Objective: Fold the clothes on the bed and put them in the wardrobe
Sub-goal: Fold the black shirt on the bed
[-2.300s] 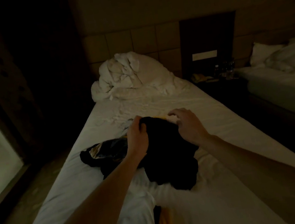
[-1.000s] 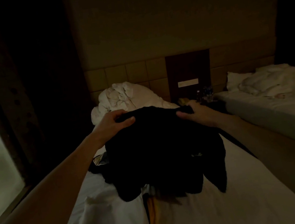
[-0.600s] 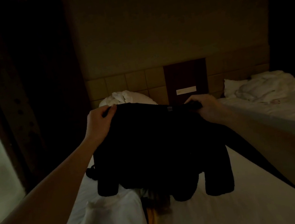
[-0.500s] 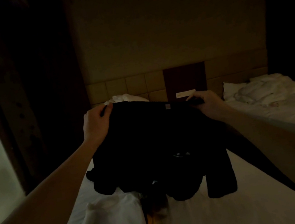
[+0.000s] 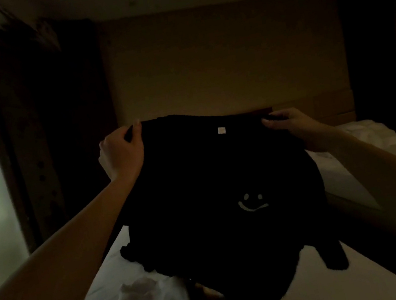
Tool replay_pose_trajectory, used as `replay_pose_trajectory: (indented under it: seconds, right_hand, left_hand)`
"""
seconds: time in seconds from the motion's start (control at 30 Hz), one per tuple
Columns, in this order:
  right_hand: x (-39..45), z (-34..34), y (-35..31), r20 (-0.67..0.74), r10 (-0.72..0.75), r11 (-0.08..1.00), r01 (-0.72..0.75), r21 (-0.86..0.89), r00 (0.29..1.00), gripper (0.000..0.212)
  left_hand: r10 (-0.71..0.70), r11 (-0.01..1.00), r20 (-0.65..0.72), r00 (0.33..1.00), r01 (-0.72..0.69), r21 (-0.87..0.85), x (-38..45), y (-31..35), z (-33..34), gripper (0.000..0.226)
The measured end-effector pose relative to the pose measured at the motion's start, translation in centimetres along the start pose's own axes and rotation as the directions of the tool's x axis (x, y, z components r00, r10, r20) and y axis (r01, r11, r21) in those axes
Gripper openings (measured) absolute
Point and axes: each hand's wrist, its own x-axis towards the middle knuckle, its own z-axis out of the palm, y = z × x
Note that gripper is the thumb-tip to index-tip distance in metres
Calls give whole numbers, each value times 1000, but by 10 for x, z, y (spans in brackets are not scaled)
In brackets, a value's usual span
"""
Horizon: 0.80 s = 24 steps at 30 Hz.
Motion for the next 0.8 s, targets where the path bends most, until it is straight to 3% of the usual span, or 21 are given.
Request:
replay_pose_trajectory:
  seconds: [0.1,0.2,0.33,0.4,0.5,0.63,0.8]
  right_hand:
    - [-7,-9,-6,67,-34,993,26,115,997,24]
    - [-4,-16,2,119,37,993,-49,105,992,55]
    - [16,-24,33,18,151,988,-151,-19,988,28]
    - [33,-27,59,-78,151,968,-163,-190,985,13]
    - [63,-24,101,-144,94,889,-148,-432,985,15]
    - [108,-16,169,-175,82,790,-171,-589,981,17]
    - [173,-23,288,-124,341,678,-335,-654,932,15]
  left_hand:
    - [10,1000,4,1000,-11,18,0,7,-4,52]
    - [-11,999,18,1000,10,49,-1,-2,4,51]
    - [6,989,120,993,-24,143,-7,-32,36,50]
    - [11,974,208,978,-57,219,-14,-51,61,51]
    - [7,943,332,943,-117,310,-27,-84,105,47]
    - [-85,935,537,839,-119,335,-49,-136,178,42]
    - [-225,905,741,632,-145,400,-79,-227,293,48]
